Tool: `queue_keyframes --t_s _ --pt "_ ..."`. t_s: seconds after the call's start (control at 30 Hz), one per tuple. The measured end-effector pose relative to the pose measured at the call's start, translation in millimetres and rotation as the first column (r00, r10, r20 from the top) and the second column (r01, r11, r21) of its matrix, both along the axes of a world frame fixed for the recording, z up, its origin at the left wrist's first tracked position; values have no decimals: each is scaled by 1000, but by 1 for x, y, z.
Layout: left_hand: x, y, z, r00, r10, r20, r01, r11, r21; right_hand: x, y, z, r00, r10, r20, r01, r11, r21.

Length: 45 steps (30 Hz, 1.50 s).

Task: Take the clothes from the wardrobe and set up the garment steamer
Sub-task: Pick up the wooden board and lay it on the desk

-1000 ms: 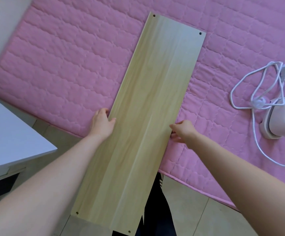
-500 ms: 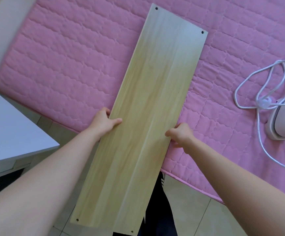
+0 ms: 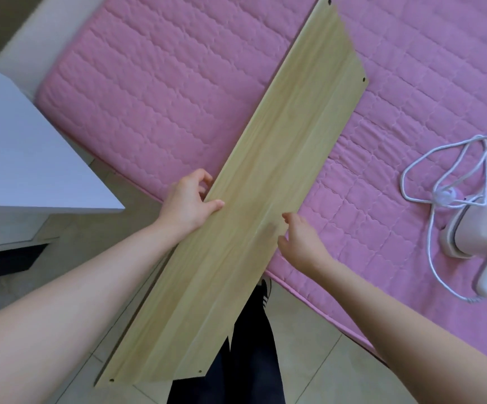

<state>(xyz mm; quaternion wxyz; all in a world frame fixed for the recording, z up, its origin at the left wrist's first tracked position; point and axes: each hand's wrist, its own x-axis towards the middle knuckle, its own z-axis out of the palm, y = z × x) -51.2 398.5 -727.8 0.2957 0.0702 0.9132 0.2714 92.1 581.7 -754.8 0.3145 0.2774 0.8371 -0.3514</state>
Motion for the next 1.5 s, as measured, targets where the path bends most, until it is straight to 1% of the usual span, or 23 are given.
queue_keyframes --t_s 0.07,0.13,0.2,0.3,0.37,0.47,0.57,0.63,0.67,0.73,0.8,0.87,0.93,1.03,1.07,1.17,1.3,1.4,1.5 --pt "8 3 15 999 -27 -39 27 1000 4 -4 2 23 987 62 -148 -57 998 33" --pt "17 4 28 995 -59 -75 59 998 -5 -12 5 48 939 151 -310 -132 988 80" --pt "26 5 41 989 -95 -110 93 995 -27 -24 9 72 857 245 -454 -195 968 156" --pt "40 4 57 977 -151 -152 144 988 -55 -49 17 97 682 444 -582 -279 893 354" --pt "48 1 62 966 -196 -169 182 979 -93 -62 23 105 583 582 -567 -335 808 484" --pt "57 -5 65 940 -277 -197 242 952 -187 -73 32 104 477 758 -445 -432 643 632" --pt "70 -7 63 911 -318 -264 266 940 -214 -80 38 89 371 874 -313 -505 473 721" --pt "78 -8 62 915 -304 -263 251 943 -217 -83 38 85 333 905 -265 -529 412 742" --pt "80 -8 61 925 -282 -254 229 948 -219 -83 38 84 323 907 -271 -552 413 724" --pt "81 -10 59 947 -236 -220 185 955 -230 -82 36 84 327 883 -336 -584 469 662" --pt "81 -10 59 964 -181 -196 132 962 -241 -80 33 86 335 878 -342 -593 478 648" --pt "80 -12 59 971 -145 -190 98 967 -234 -79 32 88 315 894 -320 -612 449 652" --pt "80 -17 54 981 -122 -153 86 971 -223 -79 32 89 273 909 -314 -635 416 651" --pt "80 -26 46 998 -48 -27 45 993 -113 -78 33 86 227 936 -270 -617 353 704" --pt "80 -29 45 999 -40 -24 38 994 -103 -77 33 85 221 939 -264 -608 344 715" --pt "89 -34 46 992 -63 -113 51 993 -107 -69 31 88 225 938 -264 -599 347 721" --pt "116 -46 62 972 -111 -209 99 993 -67 -49 25 111 190 939 -285 -614 340 712" --pt "136 -64 83 969 -89 -232 78 995 -57 -29 9 131 146 944 -297 -614 322 721" --pt "152 -89 105 964 -70 -257 57 997 -58 -14 -18 153 125 932 -342 -574 348 741"
